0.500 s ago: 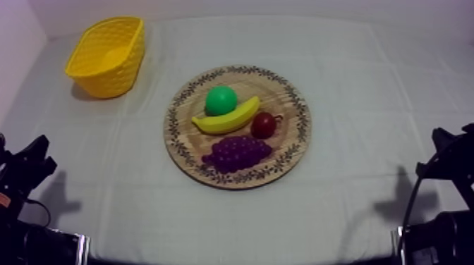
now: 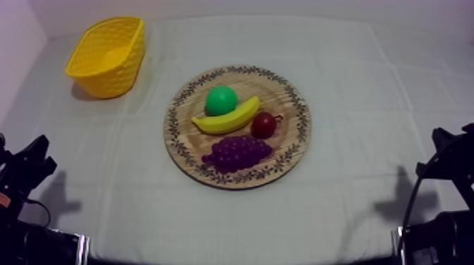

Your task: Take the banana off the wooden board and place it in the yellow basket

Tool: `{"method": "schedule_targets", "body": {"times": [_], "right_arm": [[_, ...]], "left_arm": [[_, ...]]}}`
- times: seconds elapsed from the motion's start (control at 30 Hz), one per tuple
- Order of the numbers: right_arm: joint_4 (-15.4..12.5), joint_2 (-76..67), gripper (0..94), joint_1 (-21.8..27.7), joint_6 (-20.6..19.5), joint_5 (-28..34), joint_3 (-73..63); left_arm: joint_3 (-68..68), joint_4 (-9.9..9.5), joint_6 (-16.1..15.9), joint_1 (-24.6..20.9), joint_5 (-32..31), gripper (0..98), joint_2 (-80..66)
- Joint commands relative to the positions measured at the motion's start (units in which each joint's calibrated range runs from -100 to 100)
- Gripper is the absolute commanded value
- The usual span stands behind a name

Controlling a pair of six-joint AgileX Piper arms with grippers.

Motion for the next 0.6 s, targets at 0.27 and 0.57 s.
{"method": "schedule_targets", "body": {"times": [0.27,0.57], "right_arm": [[0.02,-0.02,0.2,0.02,-0.01,0.00,-0.03],[0.02,-0.02,0.2,0.02,-0.01,0.00,-0.03]], "left_arm": [[0.05,-0.04,-2.15,0.01,-1.24,0.1,0.54],[-17.65,-0.42,2.77,7.15,-14.27,0.1,30.32]]}}
